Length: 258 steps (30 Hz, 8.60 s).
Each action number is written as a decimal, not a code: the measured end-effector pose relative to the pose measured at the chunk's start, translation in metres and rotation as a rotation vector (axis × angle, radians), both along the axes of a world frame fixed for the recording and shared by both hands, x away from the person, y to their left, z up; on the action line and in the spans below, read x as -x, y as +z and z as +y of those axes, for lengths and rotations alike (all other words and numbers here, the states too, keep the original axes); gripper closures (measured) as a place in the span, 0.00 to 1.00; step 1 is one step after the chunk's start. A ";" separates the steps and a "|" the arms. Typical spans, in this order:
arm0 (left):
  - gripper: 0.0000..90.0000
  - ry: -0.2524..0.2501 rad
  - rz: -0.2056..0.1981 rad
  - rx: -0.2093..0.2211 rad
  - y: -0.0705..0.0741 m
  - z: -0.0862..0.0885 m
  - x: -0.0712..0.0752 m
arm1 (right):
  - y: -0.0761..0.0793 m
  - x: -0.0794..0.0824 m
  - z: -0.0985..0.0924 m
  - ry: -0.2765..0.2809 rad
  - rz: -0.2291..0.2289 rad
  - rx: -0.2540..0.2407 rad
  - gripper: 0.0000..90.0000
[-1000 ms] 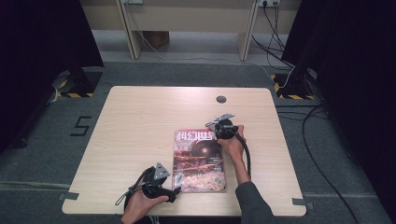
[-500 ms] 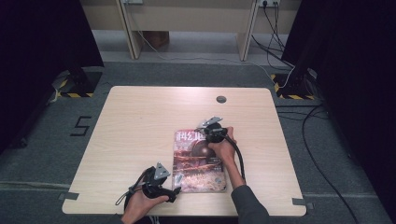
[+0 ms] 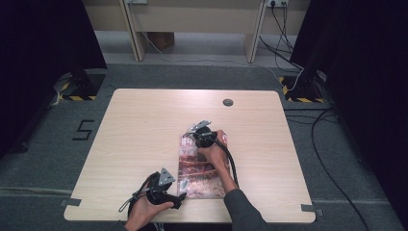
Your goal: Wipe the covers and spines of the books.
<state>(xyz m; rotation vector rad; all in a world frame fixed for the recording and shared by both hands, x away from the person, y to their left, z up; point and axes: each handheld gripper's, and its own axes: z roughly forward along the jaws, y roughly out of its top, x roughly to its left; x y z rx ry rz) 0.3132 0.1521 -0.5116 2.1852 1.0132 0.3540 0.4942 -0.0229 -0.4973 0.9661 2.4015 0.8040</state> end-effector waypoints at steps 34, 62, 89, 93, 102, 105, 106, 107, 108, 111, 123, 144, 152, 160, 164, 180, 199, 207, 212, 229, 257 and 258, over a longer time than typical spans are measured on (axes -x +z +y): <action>0.18 -0.027 0.031 0.054 0.003 0.007 0.001 | -0.001 0.040 0.020 0.174 0.011 -0.017 0.85; 0.18 0.156 -0.022 0.041 0.016 0.072 -0.010 | -0.004 0.123 -0.008 0.343 0.023 -0.061 0.84; 0.18 0.196 -0.032 0.042 0.016 0.076 -0.011 | -0.002 0.187 -0.013 0.478 0.057 -0.055 0.83; 0.18 0.192 -0.030 0.042 0.016 0.075 -0.012 | -0.002 0.188 -0.010 0.484 0.050 -0.046 0.83; 0.19 0.215 -0.051 0.031 0.018 0.079 -0.013 | -0.001 0.186 0.011 0.523 0.038 -0.026 0.84; 0.19 0.216 -0.048 0.031 0.018 0.079 -0.013 | -0.001 0.187 0.012 0.533 0.036 -0.020 0.84; 0.19 0.215 -0.048 0.030 0.017 0.079 -0.012 | -0.001 0.187 0.011 0.532 0.040 -0.023 0.84; 0.19 0.212 -0.047 0.032 0.017 0.078 -0.012 | -0.001 0.188 0.009 0.526 0.049 -0.026 0.84; 0.19 0.210 -0.047 0.034 0.018 0.078 -0.011 | 0.000 0.188 0.007 0.528 0.047 -0.026 0.84; 0.19 0.208 -0.046 0.032 0.017 0.077 -0.011 | 0.001 0.187 -0.005 0.494 0.057 -0.043 0.83; 0.18 0.170 -0.019 0.068 0.017 0.067 -0.007 | 0.000 0.165 -0.051 0.343 0.062 -0.061 0.83; 0.19 0.003 0.019 0.040 0.007 0.006 -0.004 | 0.000 0.171 -0.096 0.247 0.060 -0.077 0.81; 0.18 0.000 0.008 -0.016 0.005 0.003 -0.005 | 0.000 0.174 -0.116 0.204 0.055 -0.077 0.81; 0.15 0.007 -0.009 -0.036 0.004 0.001 -0.004 | 0.001 0.171 -0.112 0.220 0.057 -0.058 0.81; 0.15 -0.002 -0.008 -0.038 0.005 0.001 -0.005 | 0.001 0.158 -0.107 0.210 0.047 -0.046 0.81; 0.14 0.009 0.019 -0.001 0.002 0.005 -0.007 | 0.004 0.069 -0.109 0.064 0.031 0.001 0.83; 0.15 0.003 0.012 0.005 0.002 0.005 -0.006 | 0.006 -0.011 -0.101 -0.152 0.013 0.064 0.86; 0.15 -0.002 0.014 -0.001 0.002 0.005 -0.007 | 0.026 0.001 -0.109 -0.145 -0.051 0.014 0.86; 0.15 0.000 0.015 0.001 0.002 0.005 -0.007 | 0.033 0.014 -0.113 -0.106 -0.074 -0.016 0.86; 0.16 -0.002 -0.001 -0.003 0.002 0.004 -0.005 | 0.045 0.061 -0.146 -0.059 -0.124 -0.105 0.86; 0.20 -0.018 0.003 0.012 0.003 0.004 -0.003 | 0.021 0.110 -0.238 -0.226 -0.046 -0.070 0.86; 0.20 -0.020 0.004 0.012 0.003 0.005 -0.002 | 0.020 0.110 -0.238 -0.228 -0.041 -0.073 0.86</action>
